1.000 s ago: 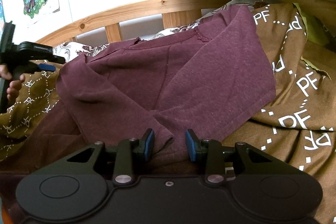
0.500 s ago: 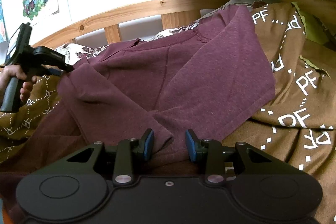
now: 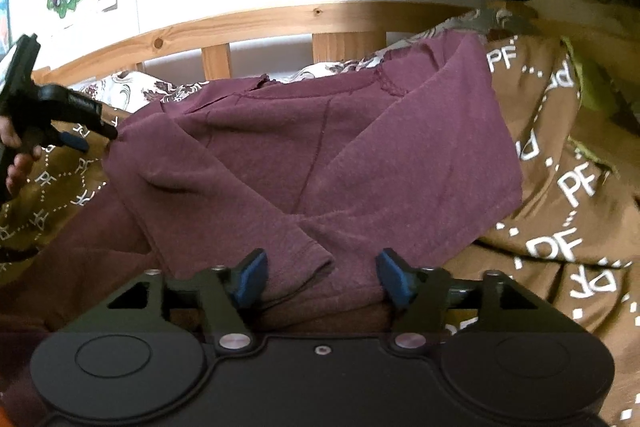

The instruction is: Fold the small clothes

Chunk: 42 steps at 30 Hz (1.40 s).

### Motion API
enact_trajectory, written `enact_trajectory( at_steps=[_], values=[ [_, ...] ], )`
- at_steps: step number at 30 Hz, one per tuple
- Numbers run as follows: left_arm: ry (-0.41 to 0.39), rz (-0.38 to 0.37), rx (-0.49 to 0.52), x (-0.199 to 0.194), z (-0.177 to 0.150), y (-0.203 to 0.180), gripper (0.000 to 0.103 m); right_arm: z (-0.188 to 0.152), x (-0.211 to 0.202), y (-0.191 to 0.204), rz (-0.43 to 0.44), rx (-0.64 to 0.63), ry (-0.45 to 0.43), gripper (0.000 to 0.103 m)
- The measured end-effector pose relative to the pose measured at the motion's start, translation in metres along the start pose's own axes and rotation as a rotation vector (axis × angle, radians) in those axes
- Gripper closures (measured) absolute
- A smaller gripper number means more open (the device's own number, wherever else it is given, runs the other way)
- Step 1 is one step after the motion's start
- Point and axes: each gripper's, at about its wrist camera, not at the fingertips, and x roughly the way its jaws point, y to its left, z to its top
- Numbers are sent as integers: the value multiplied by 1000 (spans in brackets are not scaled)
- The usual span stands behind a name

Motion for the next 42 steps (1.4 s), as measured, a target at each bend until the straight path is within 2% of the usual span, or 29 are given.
enact_trajectory(
  at_steps=[2,5,8,15,18,22,25,27,28,30,35,38,41,42],
  values=[
    [-12,4,17,-15,-5,1,11,3,-6,3,-21,-19,-15,18],
    [-21,-2,70,-40,-20,7,4,4,-17,9,-47,-45,-30,9],
    [-12,-6,119,-62,-36,14,4,4,-30,15,-60,-60,-38,3],
    [3,-71,179,-105,-81,33,1,2,-63,37,-86,-100,-58,1],
    [-1,-59,200,-106,-80,39,1,-6,-75,42,-77,-75,-58,1],
    [-22,-75,144,-97,-63,49,1,-4,-71,51,-9,-39,-41,1],
    [-39,-102,117,-84,-46,55,2,17,-55,62,83,-9,-40,7],
    [-51,-134,107,-73,-38,58,9,42,-33,71,165,-22,-31,12],
    [-52,-151,106,-67,-35,59,11,55,-22,77,197,-39,-28,16],
    [-54,-191,105,-55,-30,58,24,82,5,87,252,-74,-23,26],
    [-35,-253,127,-21,-17,45,42,148,95,125,370,-143,6,54],
    [-14,-262,151,1,-13,36,51,169,145,149,388,-165,30,61],
    [9,-281,136,19,-11,34,52,183,187,162,415,-145,58,61],
    [14,-292,132,24,-11,33,59,186,198,165,425,-137,73,61]
  ],
)
